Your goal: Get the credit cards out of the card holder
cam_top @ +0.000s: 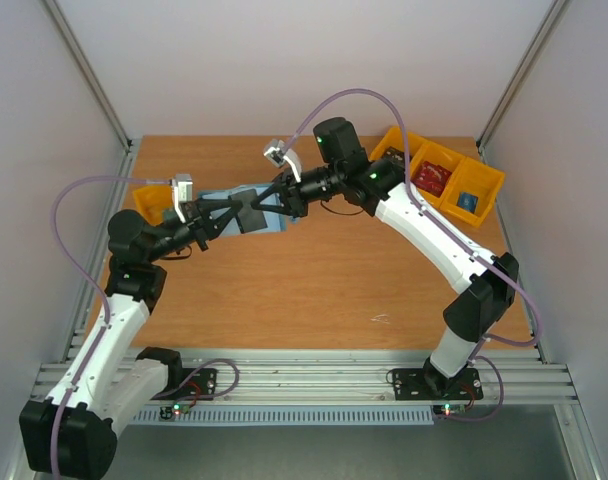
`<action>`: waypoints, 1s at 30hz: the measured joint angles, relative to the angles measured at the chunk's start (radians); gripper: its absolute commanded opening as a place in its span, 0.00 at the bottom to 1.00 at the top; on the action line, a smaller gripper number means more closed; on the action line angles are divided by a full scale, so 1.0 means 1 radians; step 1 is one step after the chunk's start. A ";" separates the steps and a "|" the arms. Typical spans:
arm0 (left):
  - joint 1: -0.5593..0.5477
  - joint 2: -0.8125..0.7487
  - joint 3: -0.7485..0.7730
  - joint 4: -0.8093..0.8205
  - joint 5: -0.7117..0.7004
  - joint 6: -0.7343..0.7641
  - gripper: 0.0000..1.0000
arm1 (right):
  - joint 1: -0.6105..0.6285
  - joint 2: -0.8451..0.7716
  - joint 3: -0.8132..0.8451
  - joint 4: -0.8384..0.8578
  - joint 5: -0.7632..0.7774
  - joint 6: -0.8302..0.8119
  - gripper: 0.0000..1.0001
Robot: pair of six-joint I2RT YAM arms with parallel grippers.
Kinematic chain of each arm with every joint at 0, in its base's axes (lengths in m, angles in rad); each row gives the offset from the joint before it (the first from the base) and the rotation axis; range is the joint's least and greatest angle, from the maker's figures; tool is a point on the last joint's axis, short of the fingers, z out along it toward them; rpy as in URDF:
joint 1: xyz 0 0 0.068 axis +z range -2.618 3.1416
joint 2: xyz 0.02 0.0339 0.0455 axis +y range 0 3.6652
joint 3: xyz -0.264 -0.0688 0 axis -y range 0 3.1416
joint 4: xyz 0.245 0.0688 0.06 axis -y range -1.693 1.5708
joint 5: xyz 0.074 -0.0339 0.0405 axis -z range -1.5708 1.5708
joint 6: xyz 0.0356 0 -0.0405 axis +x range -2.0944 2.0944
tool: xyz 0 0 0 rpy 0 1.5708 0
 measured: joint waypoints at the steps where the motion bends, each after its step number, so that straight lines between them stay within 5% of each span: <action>1: 0.000 0.000 0.000 0.006 0.005 -0.002 0.00 | -0.002 0.000 0.000 0.003 -0.006 0.001 0.17; 5: -0.010 -0.002 0.000 0.013 0.033 -0.006 0.00 | 0.000 -0.001 -0.001 0.011 -0.020 0.008 0.31; 12: 0.001 -0.003 0.000 0.006 0.021 -0.010 0.00 | -0.020 -0.027 -0.058 0.012 -0.053 -0.003 0.40; 20: 0.007 -0.003 0.000 0.006 0.025 -0.010 0.00 | -0.037 -0.045 -0.101 -0.017 -0.076 -0.023 0.02; 21: 0.007 -0.003 0.000 0.006 0.027 -0.010 0.01 | -0.039 -0.045 -0.101 -0.018 -0.079 -0.029 0.01; 24: 0.007 -0.003 0.000 0.007 0.034 -0.013 0.24 | -0.042 -0.045 -0.102 -0.024 -0.100 -0.031 0.01; 30: 0.008 -0.012 -0.001 0.006 0.053 -0.007 0.23 | -0.058 -0.047 -0.102 -0.023 -0.121 -0.029 0.01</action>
